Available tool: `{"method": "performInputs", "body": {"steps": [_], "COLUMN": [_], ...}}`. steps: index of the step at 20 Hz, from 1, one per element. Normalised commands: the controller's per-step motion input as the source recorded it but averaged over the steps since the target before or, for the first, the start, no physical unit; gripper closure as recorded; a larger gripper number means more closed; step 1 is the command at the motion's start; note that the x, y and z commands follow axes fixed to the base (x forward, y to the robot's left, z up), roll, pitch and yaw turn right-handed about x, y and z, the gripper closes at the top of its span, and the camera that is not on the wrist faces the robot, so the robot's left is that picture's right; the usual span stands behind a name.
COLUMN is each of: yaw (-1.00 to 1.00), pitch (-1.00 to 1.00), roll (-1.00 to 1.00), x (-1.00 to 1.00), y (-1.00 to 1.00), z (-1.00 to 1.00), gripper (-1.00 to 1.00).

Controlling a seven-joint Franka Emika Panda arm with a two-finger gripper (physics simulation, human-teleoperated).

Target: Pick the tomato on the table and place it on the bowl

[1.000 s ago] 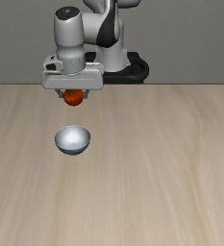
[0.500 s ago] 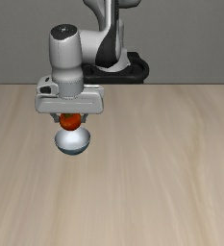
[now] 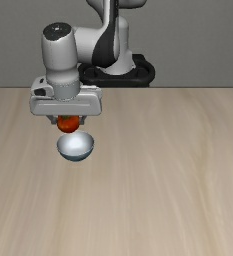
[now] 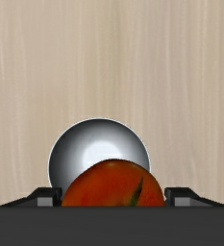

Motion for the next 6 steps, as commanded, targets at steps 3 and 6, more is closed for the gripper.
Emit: {"method": "performInputs", "body": {"steps": [3, 6], "yaw": [0.0, 0.0], "pitch": [0.0, 0.0], "roll": [0.0, 0.0], "x": [0.0, 0.0], "y": [0.0, 0.0], "z": [0.0, 0.0], "gripper": [-1.0, -1.0]}}
